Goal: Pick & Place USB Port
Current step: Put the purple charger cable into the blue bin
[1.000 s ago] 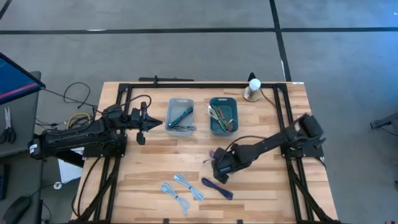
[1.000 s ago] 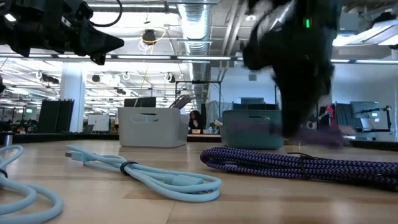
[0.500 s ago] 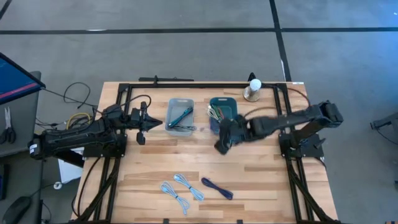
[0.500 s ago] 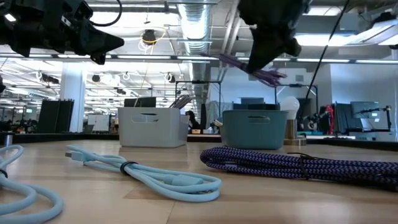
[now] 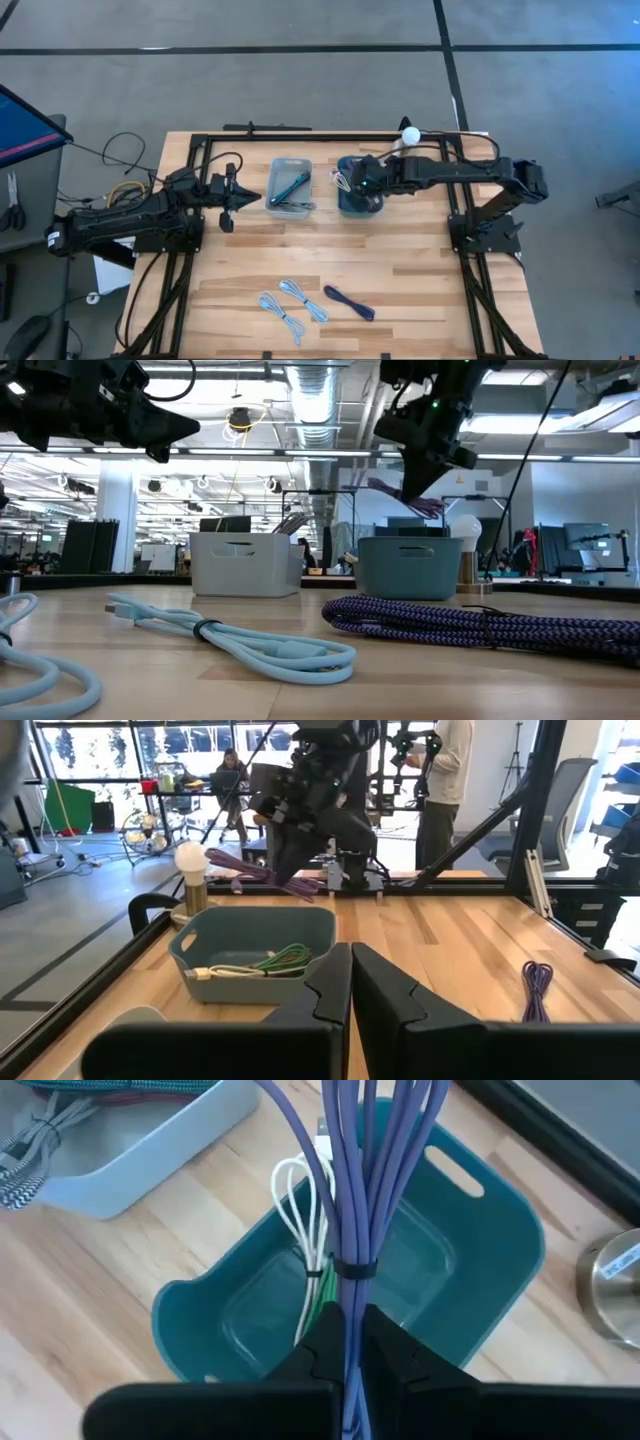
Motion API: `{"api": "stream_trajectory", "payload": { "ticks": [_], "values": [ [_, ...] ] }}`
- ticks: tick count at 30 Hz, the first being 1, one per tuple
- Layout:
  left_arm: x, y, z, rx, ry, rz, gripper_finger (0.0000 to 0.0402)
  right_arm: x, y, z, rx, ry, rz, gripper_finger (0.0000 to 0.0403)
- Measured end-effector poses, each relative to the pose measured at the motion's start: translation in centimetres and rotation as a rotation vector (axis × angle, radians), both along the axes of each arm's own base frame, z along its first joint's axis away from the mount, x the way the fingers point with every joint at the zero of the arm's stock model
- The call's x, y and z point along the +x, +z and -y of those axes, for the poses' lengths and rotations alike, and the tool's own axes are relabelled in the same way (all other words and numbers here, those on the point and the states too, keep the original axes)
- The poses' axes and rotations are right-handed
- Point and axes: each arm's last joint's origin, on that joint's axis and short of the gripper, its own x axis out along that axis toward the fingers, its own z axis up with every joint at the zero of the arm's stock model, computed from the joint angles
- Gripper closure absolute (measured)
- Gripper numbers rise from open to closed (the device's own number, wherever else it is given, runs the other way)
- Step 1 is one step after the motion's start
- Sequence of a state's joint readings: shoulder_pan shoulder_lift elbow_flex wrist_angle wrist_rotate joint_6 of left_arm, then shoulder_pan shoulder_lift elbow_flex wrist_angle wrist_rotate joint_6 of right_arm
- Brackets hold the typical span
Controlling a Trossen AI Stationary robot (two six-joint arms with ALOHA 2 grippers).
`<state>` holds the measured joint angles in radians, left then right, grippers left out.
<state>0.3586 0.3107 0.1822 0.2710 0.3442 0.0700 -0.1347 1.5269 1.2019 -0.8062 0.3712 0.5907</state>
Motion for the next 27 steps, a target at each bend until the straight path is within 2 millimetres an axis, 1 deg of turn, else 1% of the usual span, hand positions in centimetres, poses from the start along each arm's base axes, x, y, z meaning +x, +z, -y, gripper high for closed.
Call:
{"api": "stream_trajectory", "payload": {
  "ticks": [3,6,8,13,17,20,23,27],
  "values": [
    [0.0,0.0,0.0,0.001,0.000,0.002,0.0389,0.2,-0.4,0.8,0.011,-0.023,-0.006,0.0400],
    [0.0,0.0,0.0,0.002,0.000,0.005,0.0389,0.5,-1.7,1.6,0.036,-0.039,-0.056,0.0400],
    [0.0,0.1,0.0,0.002,0.000,0.006,0.0389,1.3,-2.6,2.0,0.055,-0.035,-0.054,0.0400],
    [0.0,0.0,0.0,0.001,0.001,0.003,0.0389,2.5,-5.4,2.4,0.111,-0.019,-0.128,0.0402],
    [0.1,0.0,0.0,-0.001,0.003,-0.001,0.0389,2.9,-7.2,2.7,0.134,-0.024,-0.182,0.0402],
    [0.1,0.0,0.0,0.000,0.003,0.000,0.0389,3.1,-7.9,2.7,0.139,-0.026,-0.206,0.0401],
    [0.1,0.0,0.0,-0.001,0.003,0.000,0.0389,3.2,-8.3,2.8,0.138,-0.026,-0.210,0.0384],
    [0.1,0.0,0.0,-0.001,0.003,0.000,0.0389,3.3,-8.3,2.8,0.138,-0.028,-0.206,0.0344]
  ]
}}
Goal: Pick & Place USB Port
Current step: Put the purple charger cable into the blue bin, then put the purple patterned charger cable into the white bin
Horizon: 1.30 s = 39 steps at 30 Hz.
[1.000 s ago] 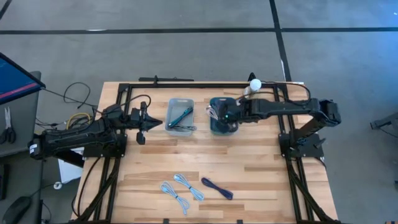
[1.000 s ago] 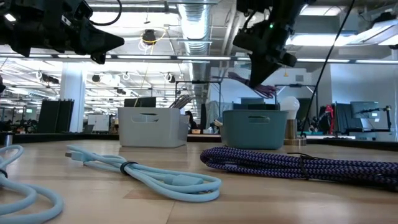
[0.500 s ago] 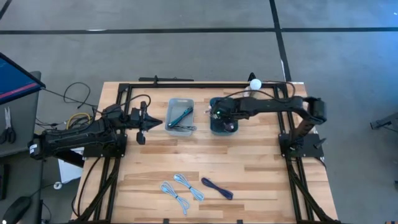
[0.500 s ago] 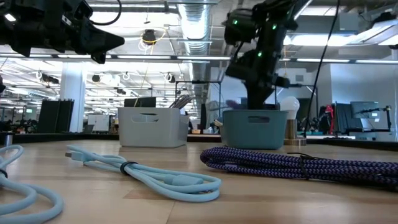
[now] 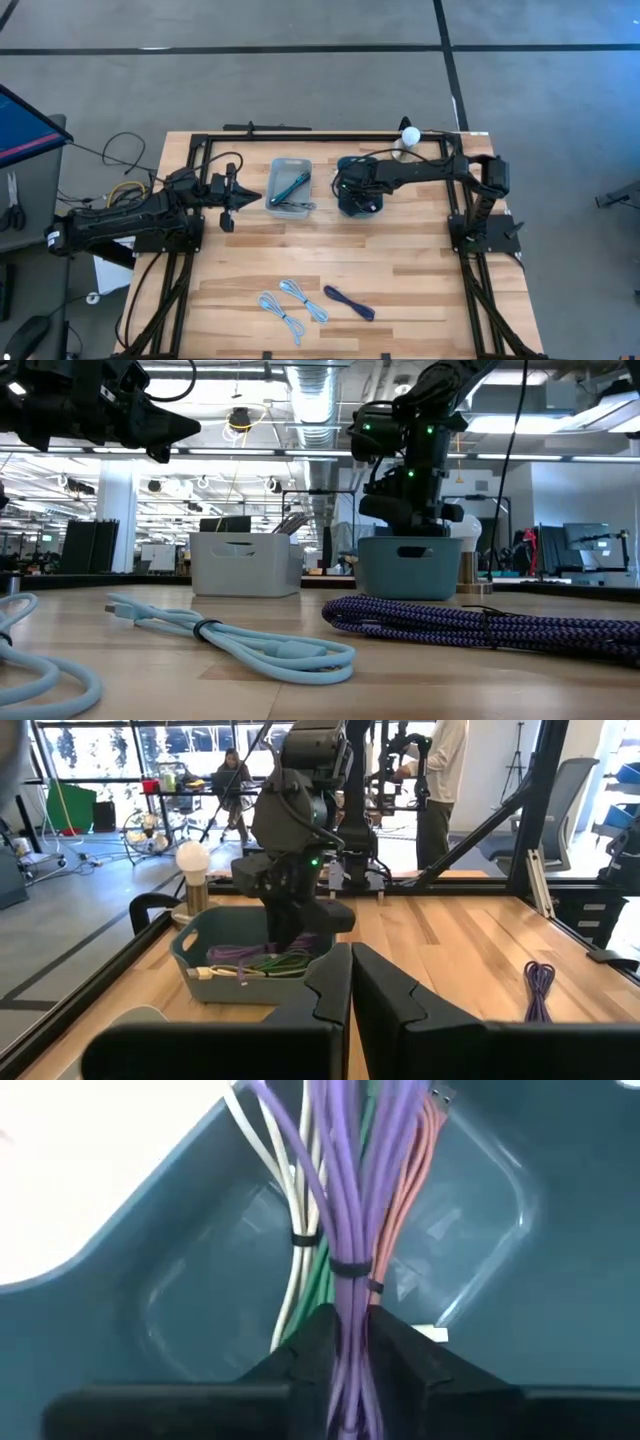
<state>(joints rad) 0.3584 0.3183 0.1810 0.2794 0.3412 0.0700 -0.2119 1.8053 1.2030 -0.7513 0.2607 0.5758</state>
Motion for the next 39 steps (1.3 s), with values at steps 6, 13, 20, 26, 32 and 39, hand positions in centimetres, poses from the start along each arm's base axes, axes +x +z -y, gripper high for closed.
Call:
{"api": "stream_trajectory", "payload": {
  "ticks": [6,13,20,26,32,39],
  "values": [
    [0.0,0.0,0.0,0.000,0.001,0.000,0.0389,-0.1,0.0,0.0,0.000,0.015,-0.015,0.0289],
    [0.0,0.0,0.0,0.000,0.000,0.000,0.0389,0.2,2.0,-0.2,0.076,0.069,-0.055,0.0245],
    [0.0,0.0,0.0,0.000,0.001,0.000,0.0389,2.2,6.8,-1.0,0.172,0.207,0.055,0.0241],
    [0.0,0.0,0.0,0.000,0.000,-0.001,0.0389,3.5,9.2,-4.6,0.318,0.530,0.156,0.0261],
    [0.0,0.0,0.0,0.000,0.000,-0.001,0.0389,2.5,9.0,-10.1,0.375,0.716,0.028,0.0280],
    [0.0,0.1,0.0,0.002,0.000,0.006,0.0389,1.3,9.0,-15.6,0.012,0.819,-0.109,0.0293]
  ]
}}
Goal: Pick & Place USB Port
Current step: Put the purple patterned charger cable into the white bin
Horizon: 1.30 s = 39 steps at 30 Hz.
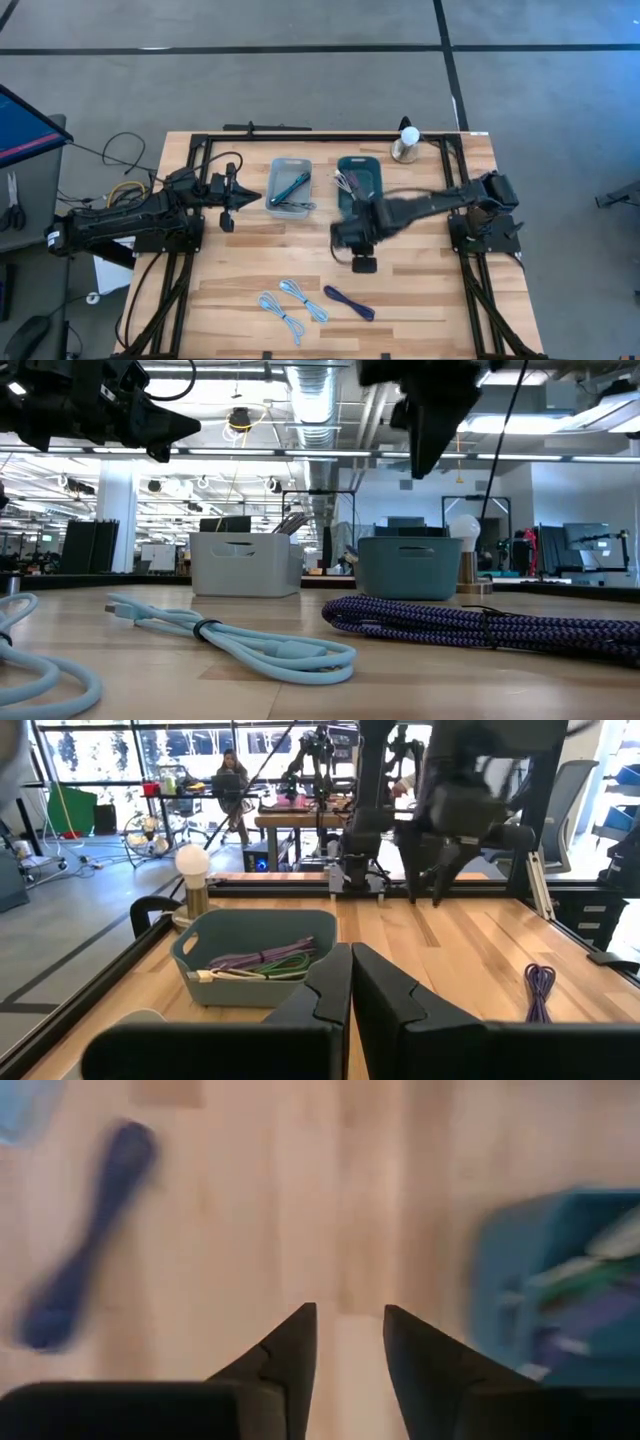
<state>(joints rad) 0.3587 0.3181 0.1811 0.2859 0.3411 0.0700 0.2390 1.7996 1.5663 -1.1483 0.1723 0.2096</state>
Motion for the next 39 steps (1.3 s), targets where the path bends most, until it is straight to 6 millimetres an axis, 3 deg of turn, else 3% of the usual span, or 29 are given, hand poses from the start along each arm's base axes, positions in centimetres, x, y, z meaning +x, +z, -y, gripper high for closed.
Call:
{"api": "stream_trajectory", "payload": {
  "ticks": [6,10,14,23,26,31,34,39],
  "values": [
    [0.0,0.0,0.0,0.001,0.000,0.003,0.0389,-2.5,1.1,-2.1,-0.349,-0.078,0.035,0.0302],
    [0.0,0.0,0.0,0.001,0.000,0.002,0.0389,-4.9,2.5,-2.8,-0.483,-0.152,0.141,0.0305],
    [0.1,0.0,0.0,0.000,0.000,0.000,0.0389,-7.7,2.3,-2.9,-0.515,-0.207,0.295,0.0305],
    [0.3,-0.1,-0.1,-0.003,0.000,-0.009,0.0389,-14.5,-2.5,-0.4,-0.329,-0.291,0.579,0.0305],
    [0.3,-0.1,-0.1,-0.003,0.000,-0.007,0.0389,-16.1,-3.7,0.4,-0.190,-0.306,0.682,0.0305],
    [0.2,0.0,-0.1,-0.001,0.000,-0.001,0.0389,-17.0,-4.3,0.1,0.108,-0.050,0.833,0.0305],
    [0.2,0.0,-0.1,-0.001,0.000,-0.001,0.0389,-17.2,-4.1,-0.2,0.172,0.105,0.913,0.0305],
    [0.2,0.0,-0.1,0.000,0.000,-0.001,0.0389,-17.3,-4.4,-0.2,0.171,0.158,0.895,0.0305]
  ]
}}
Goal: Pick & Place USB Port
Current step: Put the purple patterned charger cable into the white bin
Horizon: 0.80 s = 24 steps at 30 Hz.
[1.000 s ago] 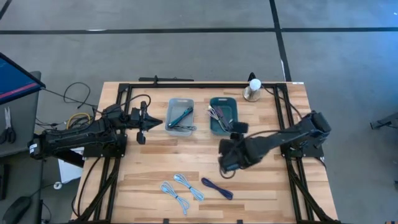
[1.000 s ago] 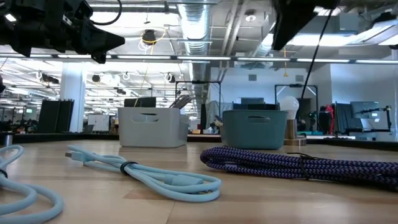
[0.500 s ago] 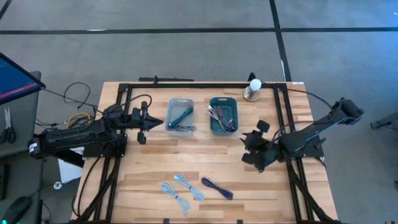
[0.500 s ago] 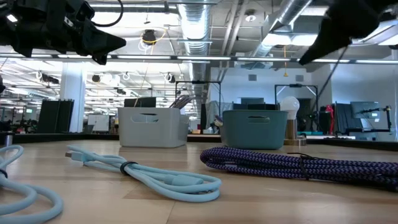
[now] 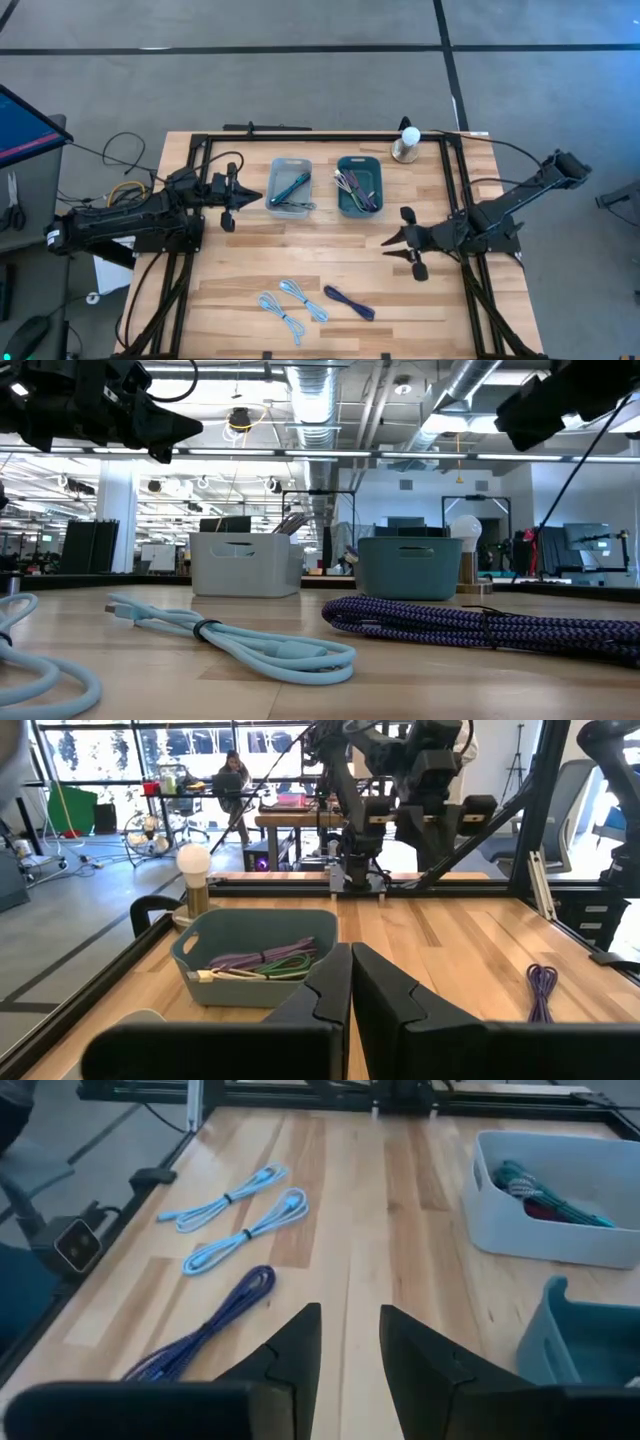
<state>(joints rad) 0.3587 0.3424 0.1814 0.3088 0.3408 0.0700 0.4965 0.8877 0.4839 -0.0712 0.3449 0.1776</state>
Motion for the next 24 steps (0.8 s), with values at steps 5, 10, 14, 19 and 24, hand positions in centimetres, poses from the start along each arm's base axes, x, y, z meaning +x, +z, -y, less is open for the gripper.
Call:
{"api": "stream_trajectory", "payload": {
  "ticks": [5,10,14,19,24],
  "values": [
    [0.0,0.0,0.0,0.000,0.000,0.001,0.0389,0.5,-0.2,0.3,0.041,-0.085,0.000,0.0305],
    [0.0,0.0,0.0,0.000,0.000,0.001,0.0389,1.2,-0.6,0.6,0.071,-0.135,-0.011,0.0305],
    [0.0,0.0,0.0,0.000,0.000,0.001,0.0389,1.7,-0.9,1.0,0.033,-0.154,-0.019,0.0305],
    [0.0,0.1,0.0,0.004,0.000,0.011,0.0389,2.4,-1.4,1.9,0.002,-0.198,-0.039,0.0305],
    [0.0,0.1,0.0,0.005,0.000,0.014,0.0389,3.0,-1.6,2.6,0.076,-0.273,-0.031,0.0305]
  ]
}}
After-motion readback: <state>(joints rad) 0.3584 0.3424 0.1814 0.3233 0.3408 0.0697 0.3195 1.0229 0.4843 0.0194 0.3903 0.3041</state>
